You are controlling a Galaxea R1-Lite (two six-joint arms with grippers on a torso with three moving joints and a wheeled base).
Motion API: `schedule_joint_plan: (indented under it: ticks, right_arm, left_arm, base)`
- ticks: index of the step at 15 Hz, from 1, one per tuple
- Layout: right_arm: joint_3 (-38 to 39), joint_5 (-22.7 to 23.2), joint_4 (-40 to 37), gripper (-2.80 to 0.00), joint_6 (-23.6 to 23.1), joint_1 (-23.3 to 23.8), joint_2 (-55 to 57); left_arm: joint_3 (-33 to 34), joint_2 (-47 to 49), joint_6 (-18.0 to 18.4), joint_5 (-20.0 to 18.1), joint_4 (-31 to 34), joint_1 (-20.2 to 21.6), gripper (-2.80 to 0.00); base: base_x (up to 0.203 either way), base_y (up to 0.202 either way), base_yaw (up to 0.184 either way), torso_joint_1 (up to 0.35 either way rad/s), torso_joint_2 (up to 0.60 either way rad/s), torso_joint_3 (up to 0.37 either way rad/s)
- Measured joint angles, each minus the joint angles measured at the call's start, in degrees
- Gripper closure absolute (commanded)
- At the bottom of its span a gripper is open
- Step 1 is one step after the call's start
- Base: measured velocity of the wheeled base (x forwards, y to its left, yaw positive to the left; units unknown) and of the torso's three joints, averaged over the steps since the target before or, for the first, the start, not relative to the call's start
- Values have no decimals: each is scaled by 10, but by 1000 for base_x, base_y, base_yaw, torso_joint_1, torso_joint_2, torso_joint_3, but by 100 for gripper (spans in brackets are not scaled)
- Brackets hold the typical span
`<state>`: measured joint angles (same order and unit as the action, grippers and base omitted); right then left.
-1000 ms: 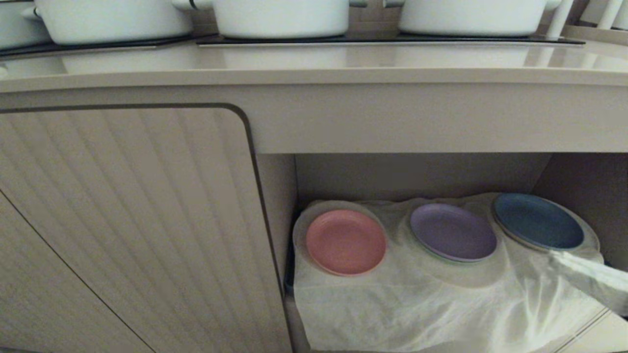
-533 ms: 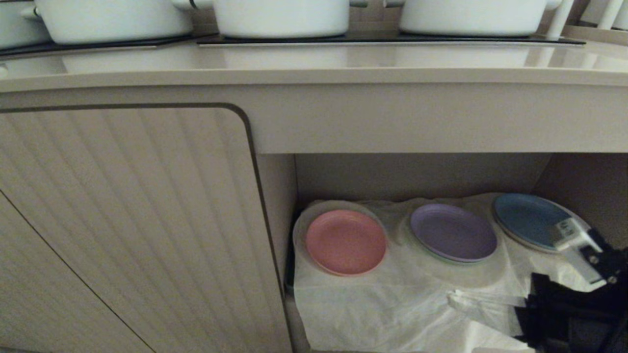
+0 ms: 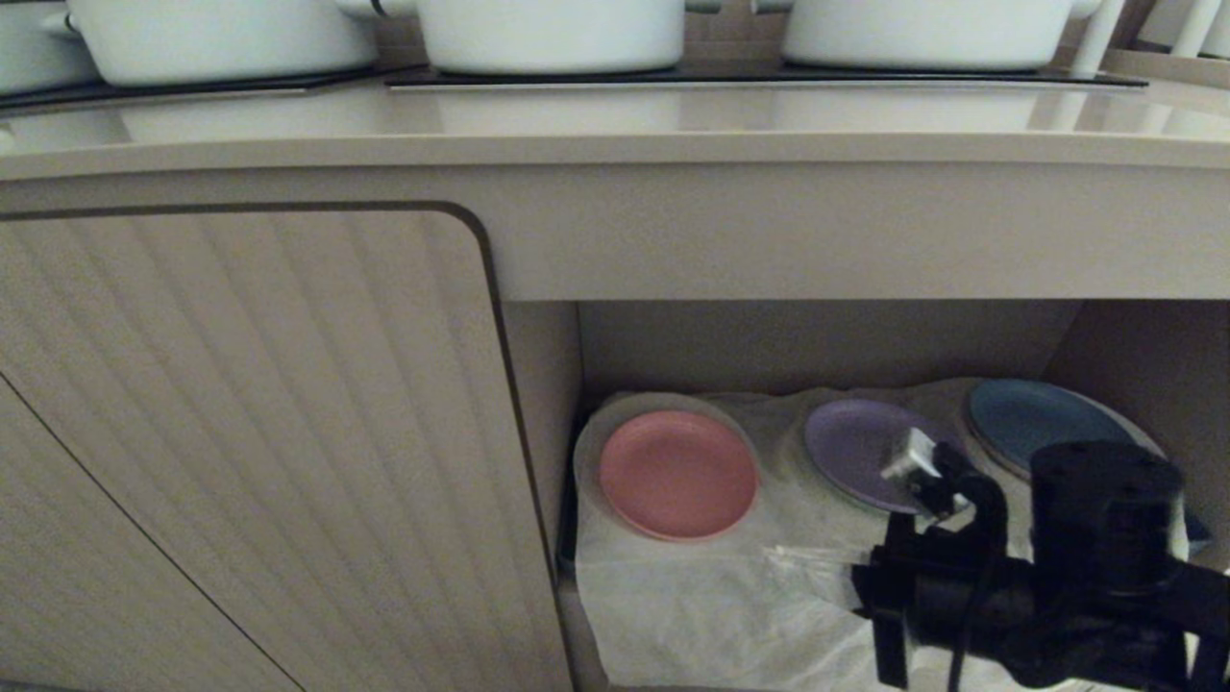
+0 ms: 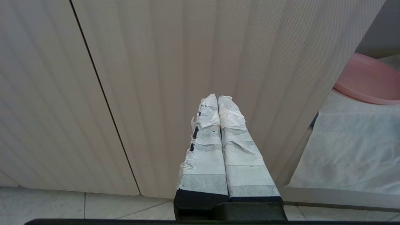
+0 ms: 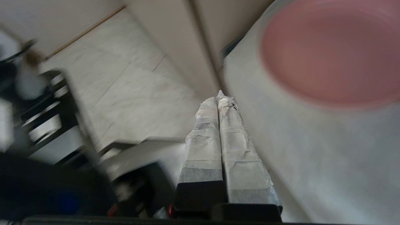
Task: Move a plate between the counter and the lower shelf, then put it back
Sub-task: Pick up the plate in the cupboard
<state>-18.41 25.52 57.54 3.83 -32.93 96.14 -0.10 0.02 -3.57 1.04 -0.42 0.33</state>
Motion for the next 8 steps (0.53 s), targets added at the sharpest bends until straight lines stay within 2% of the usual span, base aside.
schedule_joint_plan:
  ticks: [2,4,7,8]
  right_arm:
    - [-28,-10,27,0,17,-1,56]
    - [-71,-27,29,0,61,-2,98]
    - [-138,-117,-23,0,113,-2,142]
    - [-156,-132,-45,0,129,0,152]
  left_arm:
    - [0,0,0,0,0,0,0]
    - [0,0,0,0,0,0,0]
    - [0,0,0,0,0,0,0]
    - [0,0,0,0,0,0,0]
  base:
    - [0,0,0,0,0,0]
    - [0,0,0,0,0,0]
    - [0,0,0,0,0,0]
    - [0,0,0,0,0,0]
